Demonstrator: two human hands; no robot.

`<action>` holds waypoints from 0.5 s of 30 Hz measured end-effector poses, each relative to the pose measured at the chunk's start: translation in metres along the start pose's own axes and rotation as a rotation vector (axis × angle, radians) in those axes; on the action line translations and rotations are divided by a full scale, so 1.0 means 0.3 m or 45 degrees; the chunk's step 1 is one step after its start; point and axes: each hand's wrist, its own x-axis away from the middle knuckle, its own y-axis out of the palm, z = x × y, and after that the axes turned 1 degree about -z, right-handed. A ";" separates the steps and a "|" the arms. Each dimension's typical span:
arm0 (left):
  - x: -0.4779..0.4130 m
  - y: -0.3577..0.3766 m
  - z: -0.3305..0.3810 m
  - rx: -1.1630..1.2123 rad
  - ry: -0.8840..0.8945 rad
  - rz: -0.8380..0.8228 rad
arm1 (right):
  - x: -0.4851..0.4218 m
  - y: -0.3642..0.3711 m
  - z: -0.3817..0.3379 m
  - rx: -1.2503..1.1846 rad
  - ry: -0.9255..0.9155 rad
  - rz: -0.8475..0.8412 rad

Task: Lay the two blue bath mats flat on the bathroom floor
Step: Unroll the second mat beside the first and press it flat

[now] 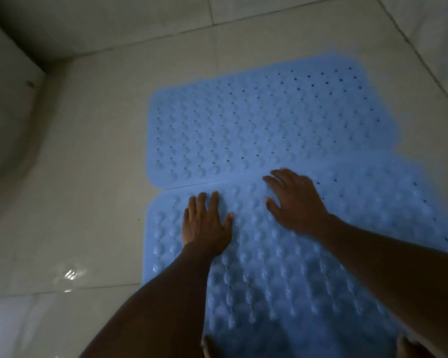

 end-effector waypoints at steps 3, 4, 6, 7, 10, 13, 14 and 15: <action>0.031 0.000 -0.123 0.032 -0.037 0.010 | 0.001 0.070 -0.148 -0.034 -0.106 -0.028; 0.045 0.008 -0.159 0.029 -0.028 0.010 | 0.005 0.090 -0.188 -0.024 -0.137 -0.030; 0.063 0.026 -0.224 0.007 -0.014 0.006 | 0.004 0.123 -0.255 0.002 -0.159 -0.034; 0.065 0.036 -0.251 -0.003 -0.006 0.009 | -0.002 0.139 -0.282 0.018 -0.155 -0.031; 0.050 0.067 -0.286 0.007 0.037 0.073 | -0.031 0.180 -0.340 0.056 -0.092 -0.019; 0.050 0.102 -0.285 0.081 -0.025 0.149 | -0.049 0.197 -0.365 0.077 -0.026 -0.033; 0.050 0.107 -0.284 0.095 -0.060 0.148 | -0.052 0.197 -0.368 0.084 -0.012 -0.044; 0.047 0.110 -0.284 0.096 -0.083 0.130 | -0.056 0.196 -0.368 0.087 0.000 -0.047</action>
